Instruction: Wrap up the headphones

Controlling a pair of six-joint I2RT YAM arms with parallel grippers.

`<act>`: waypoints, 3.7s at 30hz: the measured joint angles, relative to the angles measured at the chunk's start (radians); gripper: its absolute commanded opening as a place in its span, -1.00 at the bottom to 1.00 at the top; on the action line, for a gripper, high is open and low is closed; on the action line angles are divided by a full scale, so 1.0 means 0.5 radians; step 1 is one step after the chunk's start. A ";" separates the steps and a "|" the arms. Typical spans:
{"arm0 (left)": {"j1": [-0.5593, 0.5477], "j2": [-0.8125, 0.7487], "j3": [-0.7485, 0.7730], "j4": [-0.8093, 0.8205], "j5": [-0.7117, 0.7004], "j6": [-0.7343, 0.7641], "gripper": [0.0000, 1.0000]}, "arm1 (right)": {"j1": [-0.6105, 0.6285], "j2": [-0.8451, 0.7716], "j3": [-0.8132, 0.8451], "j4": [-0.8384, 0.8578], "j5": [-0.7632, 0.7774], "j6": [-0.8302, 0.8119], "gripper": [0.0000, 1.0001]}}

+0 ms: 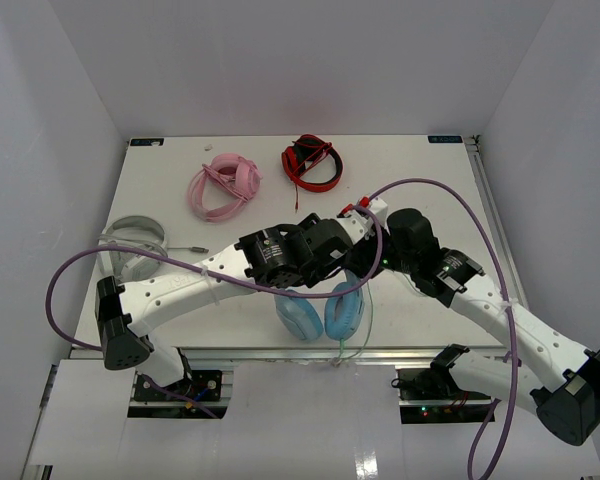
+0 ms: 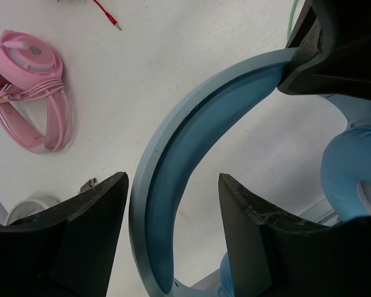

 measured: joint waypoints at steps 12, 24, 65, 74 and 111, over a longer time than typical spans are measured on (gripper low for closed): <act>0.001 0.082 0.000 0.006 -0.070 0.076 -0.44 | 0.004 -0.014 -0.010 -0.018 -0.034 -0.003 -0.85; 0.008 0.123 -0.034 0.065 -0.113 -0.080 -1.00 | -0.001 -0.028 -0.029 -0.025 0.083 0.052 0.80; 0.798 -1.049 0.153 0.281 -0.165 -1.105 -1.00 | 0.023 -0.594 -0.948 1.658 -0.098 -0.217 0.98; 0.798 -1.151 0.170 0.220 -0.048 -1.117 -1.00 | 0.023 -0.380 -0.957 2.048 -0.288 -0.382 1.00; 0.798 -1.359 0.522 0.099 -0.303 -1.027 -1.00 | 0.038 0.147 -0.817 1.890 -0.041 -0.404 0.25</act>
